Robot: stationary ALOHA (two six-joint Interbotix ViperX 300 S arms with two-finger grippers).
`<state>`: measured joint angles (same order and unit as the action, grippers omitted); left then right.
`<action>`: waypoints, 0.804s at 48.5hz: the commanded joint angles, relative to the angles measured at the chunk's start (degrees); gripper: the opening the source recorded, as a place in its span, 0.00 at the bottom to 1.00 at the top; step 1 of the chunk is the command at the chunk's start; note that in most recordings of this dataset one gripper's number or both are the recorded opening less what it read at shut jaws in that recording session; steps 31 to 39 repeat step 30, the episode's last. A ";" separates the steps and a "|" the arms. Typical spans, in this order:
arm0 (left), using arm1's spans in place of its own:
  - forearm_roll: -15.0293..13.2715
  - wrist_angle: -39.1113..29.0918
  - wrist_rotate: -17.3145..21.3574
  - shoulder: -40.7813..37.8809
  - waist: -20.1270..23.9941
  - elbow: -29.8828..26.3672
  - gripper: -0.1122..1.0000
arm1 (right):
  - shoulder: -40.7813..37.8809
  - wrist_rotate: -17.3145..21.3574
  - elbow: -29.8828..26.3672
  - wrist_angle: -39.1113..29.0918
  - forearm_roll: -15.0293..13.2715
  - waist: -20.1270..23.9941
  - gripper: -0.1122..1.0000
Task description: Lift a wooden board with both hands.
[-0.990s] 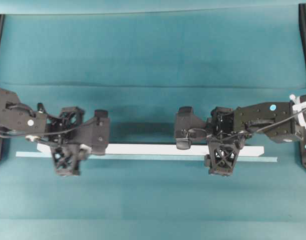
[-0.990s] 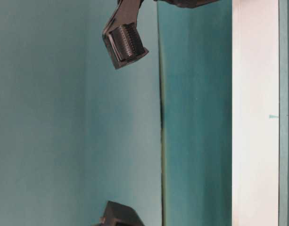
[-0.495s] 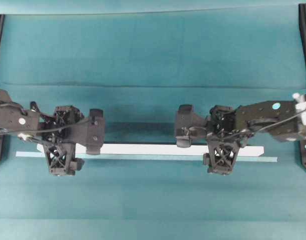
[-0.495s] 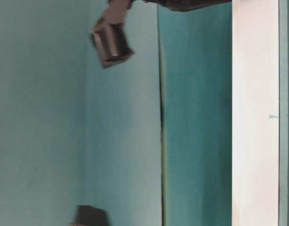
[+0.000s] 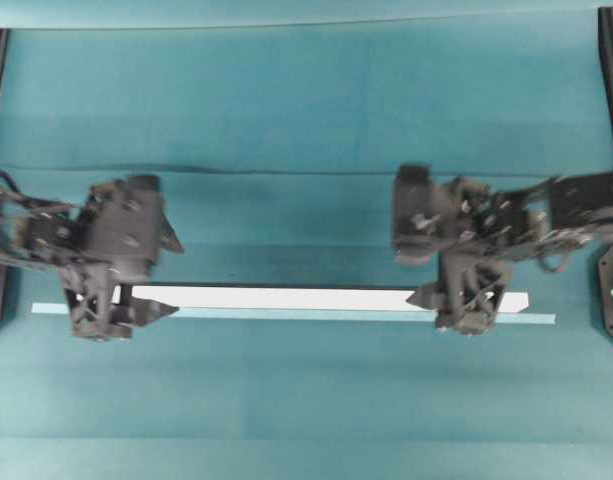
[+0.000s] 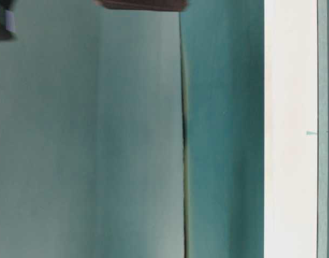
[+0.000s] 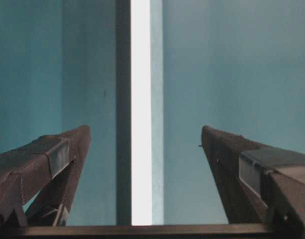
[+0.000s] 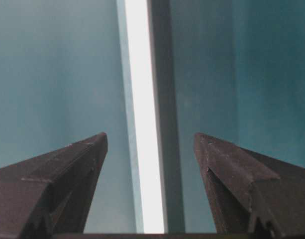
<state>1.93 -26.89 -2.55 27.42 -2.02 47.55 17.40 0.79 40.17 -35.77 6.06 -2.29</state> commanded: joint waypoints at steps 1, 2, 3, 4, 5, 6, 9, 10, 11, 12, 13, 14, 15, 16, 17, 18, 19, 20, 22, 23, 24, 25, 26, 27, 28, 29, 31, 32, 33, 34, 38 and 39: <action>-0.09 0.26 0.00 3.69 0.00 -0.70 1.00 | 3.25 0.26 -0.09 0.35 0.09 -0.44 0.88; -0.09 0.26 0.00 4.31 0.00 -0.70 1.00 | 3.96 0.26 0.09 0.44 0.09 -0.53 0.88; -0.09 0.26 -0.09 5.01 0.00 -0.70 1.00 | 5.01 0.35 0.26 0.53 0.09 -0.53 0.88; -0.09 0.44 0.00 5.62 0.00 -0.53 1.00 | 5.71 0.35 0.35 0.62 0.09 -0.53 0.88; -0.09 0.53 0.00 6.33 0.00 -0.53 1.00 | 6.33 0.26 0.53 0.62 0.09 -0.53 0.88; -0.09 0.62 0.09 6.94 0.09 -0.44 1.00 | 7.03 0.26 0.70 0.70 0.09 -0.53 0.88; -0.09 0.70 0.09 9.40 0.09 0.09 1.00 | 8.96 0.18 1.32 1.23 0.09 -0.53 0.88; -0.09 0.88 0.00 10.02 0.00 0.18 1.00 | 9.76 0.18 1.58 1.41 0.09 -0.53 0.88; -0.09 0.88 -0.09 10.63 0.00 0.44 1.00 | 10.46 0.09 1.93 1.67 0.09 -0.53 0.88; -0.09 0.97 -0.09 11.16 0.00 0.53 1.00 | 11.16 0.09 2.02 1.93 0.09 -0.53 0.88; -0.09 0.97 -0.18 11.78 0.00 0.62 1.00 | 11.95 0.09 2.37 2.20 0.09 -0.53 0.88; -0.09 1.05 -0.18 12.22 0.00 0.79 1.00 | 12.74 0.00 2.64 2.64 0.09 -0.53 0.88; -0.09 1.05 -0.18 12.74 0.00 0.79 1.00 | 13.54 0.00 3.08 2.99 0.09 -0.53 0.88; -0.09 1.14 -0.26 13.27 0.00 0.88 1.00 | 14.41 -0.09 3.43 3.52 0.00 -0.53 0.88; -0.09 1.05 -0.26 13.71 0.00 0.97 1.00 | 15.21 -0.09 3.78 4.04 0.09 -0.53 0.88; -0.09 1.14 -0.26 14.06 0.00 0.97 1.00 | 16.61 -0.09 4.39 5.19 0.00 -0.53 0.88; -0.09 1.14 -0.26 14.59 0.00 0.97 1.00 | 17.58 -0.09 4.83 5.89 0.00 -0.53 0.88; -0.09 1.14 -0.26 15.03 0.00 0.97 1.00 | 18.54 -0.18 5.36 6.77 -0.09 -0.53 0.88; -0.09 1.14 -0.26 15.82 0.00 1.05 1.00 | 20.48 -0.26 6.24 8.70 -0.35 -0.53 0.88; -0.09 1.14 -0.26 16.17 0.09 1.14 1.00 | 21.53 -0.18 6.68 9.67 -0.53 -0.53 0.88; -0.09 1.23 -0.26 16.52 0.00 1.14 1.00 | 22.50 -0.18 7.12 10.63 -0.70 -0.53 0.88; -0.09 1.23 -0.26 16.88 0.00 1.23 1.00 | 23.55 -0.18 7.47 11.51 -0.79 -0.53 0.88; -0.09 1.32 -0.26 17.23 0.00 1.23 1.00 | 24.61 -0.18 7.73 12.48 -0.88 -0.53 0.88; -0.09 1.41 -0.26 17.58 0.00 1.32 1.00 | 25.66 -0.18 8.17 13.36 -0.97 -0.53 0.88; -0.09 1.49 -0.26 17.93 0.09 1.32 1.00 | 26.63 -0.18 8.53 14.15 -1.05 -0.53 0.88; -0.09 1.67 -0.26 18.28 0.09 1.41 1.00 | 27.51 -0.18 8.79 14.94 -1.14 -0.53 0.88; -0.09 2.02 -0.26 18.81 0.09 1.41 1.00 | 28.48 -0.09 9.05 15.47 -1.14 -0.53 0.88; -0.09 2.02 -0.26 18.81 0.09 1.41 1.00 | 28.48 -0.09 9.05 15.47 -1.14 -0.53 0.88; -0.09 2.02 -0.26 18.81 0.09 1.41 1.00 | 28.48 -0.09 9.05 15.47 -1.14 -0.53 0.88; -0.09 2.02 -0.26 18.81 0.09 1.41 1.00 | 28.48 -0.09 9.05 15.47 -1.14 -0.53 0.88; -0.09 2.02 -0.26 18.81 0.09 1.41 1.00 | 28.48 -0.09 9.05 15.47 -1.14 -0.53 0.88; -0.09 2.02 -0.26 18.81 0.09 1.41 1.00 | 28.48 -0.09 9.05 15.47 -1.14 -0.53 0.88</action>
